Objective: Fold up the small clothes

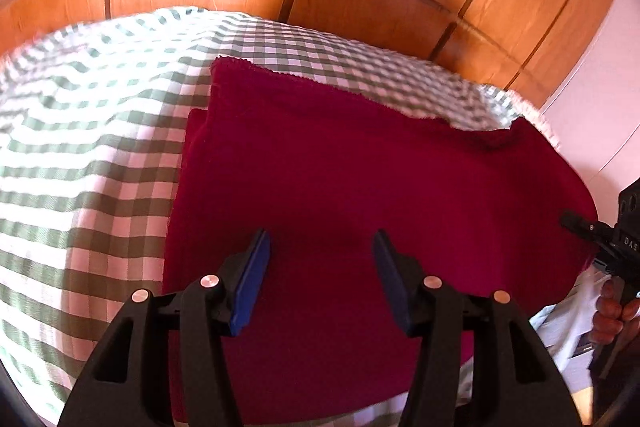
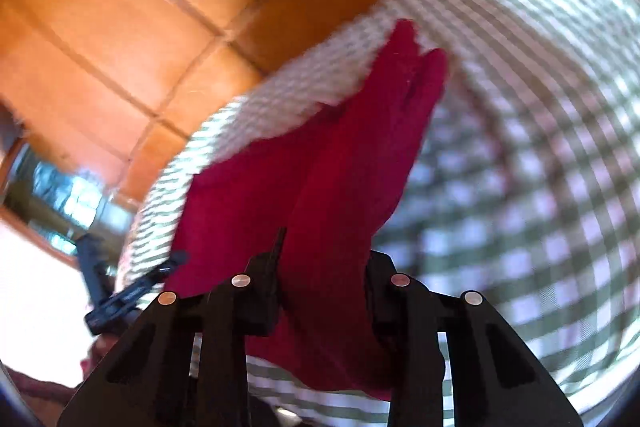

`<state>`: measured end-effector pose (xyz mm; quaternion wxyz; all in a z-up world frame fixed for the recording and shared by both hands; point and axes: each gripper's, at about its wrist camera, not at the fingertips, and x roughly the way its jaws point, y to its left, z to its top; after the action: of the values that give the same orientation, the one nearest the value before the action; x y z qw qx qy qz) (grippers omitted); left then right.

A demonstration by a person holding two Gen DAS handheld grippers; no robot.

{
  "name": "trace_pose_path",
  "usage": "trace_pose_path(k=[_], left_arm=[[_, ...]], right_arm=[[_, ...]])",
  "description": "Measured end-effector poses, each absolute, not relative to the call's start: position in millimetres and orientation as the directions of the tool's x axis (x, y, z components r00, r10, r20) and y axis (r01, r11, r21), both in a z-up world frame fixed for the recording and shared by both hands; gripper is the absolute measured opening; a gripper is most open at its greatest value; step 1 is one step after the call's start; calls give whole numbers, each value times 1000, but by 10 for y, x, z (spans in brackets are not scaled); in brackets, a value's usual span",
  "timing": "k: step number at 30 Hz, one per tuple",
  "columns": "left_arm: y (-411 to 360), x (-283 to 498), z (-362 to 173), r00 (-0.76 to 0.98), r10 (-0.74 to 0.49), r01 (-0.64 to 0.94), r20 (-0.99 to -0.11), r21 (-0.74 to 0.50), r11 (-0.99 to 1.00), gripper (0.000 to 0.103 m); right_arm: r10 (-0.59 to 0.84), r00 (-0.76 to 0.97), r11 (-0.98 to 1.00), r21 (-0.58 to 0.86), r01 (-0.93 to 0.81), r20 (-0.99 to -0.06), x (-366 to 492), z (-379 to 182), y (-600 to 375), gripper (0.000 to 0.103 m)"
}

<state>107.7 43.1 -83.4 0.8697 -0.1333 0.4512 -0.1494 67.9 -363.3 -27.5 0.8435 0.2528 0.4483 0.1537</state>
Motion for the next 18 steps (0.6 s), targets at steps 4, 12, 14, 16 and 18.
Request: trace_pose_path(k=[4,12,14,16,18], left_arm=[[742,1042,-772,555,-447,112,-701,-469,876,52],[1354,941,-770,590,-483,20,-647,-586,810,52],[1453,917,-780,596,-497,5,-631,-616,788,52],[1530,916,-787,591,-531,3,-607,-657,754,52],[1579,894,-786,585,-563,5,-583,-692,722,52]], right_arm=[[536,547,823,541,-171,-643,769,113,-3114,29],[602,427,798,488,-355,-674,1150,144,-1725,27],[585,383,806,459,-374,-714,1226,-12,-1408,27],[571,338,808,437,-396,-749,1237,-171,-1132,27],[542,317,813,389,-433,-778,1184,-281,-946,27]])
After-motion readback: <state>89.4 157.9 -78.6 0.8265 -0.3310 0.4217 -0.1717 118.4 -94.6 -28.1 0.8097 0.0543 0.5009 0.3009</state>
